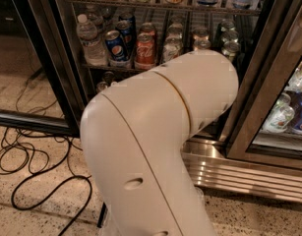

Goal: Pick blue plastic bottle from bottom shelf of fridge

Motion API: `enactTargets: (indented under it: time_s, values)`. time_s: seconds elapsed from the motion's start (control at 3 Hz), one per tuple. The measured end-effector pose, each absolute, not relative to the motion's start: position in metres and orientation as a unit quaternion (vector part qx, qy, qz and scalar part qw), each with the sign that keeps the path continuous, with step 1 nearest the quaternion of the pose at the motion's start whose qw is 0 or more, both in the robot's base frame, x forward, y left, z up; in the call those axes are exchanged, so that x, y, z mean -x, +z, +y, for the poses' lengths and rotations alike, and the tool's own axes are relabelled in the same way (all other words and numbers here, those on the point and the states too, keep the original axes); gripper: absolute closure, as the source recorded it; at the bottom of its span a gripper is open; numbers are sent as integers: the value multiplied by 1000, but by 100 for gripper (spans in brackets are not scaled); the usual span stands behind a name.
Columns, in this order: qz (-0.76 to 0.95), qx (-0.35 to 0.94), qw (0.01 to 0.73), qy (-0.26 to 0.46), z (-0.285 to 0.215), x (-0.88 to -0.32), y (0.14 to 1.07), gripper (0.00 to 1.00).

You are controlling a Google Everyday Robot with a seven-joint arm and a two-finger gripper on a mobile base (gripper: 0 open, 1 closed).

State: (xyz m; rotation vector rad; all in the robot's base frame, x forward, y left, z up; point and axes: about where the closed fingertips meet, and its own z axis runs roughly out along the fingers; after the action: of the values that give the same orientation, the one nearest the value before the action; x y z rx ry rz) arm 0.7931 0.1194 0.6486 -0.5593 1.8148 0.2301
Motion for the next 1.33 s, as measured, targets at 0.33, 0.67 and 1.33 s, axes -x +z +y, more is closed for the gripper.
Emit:
enactTargets:
  time_s: [0.33,0.67,1.33]
  values:
    - [775,239,576,98,119,-793,649,100]
    - [775,239,576,98,119,-793,649,81]
    - [775,239,576,98,119,-793,649,35]
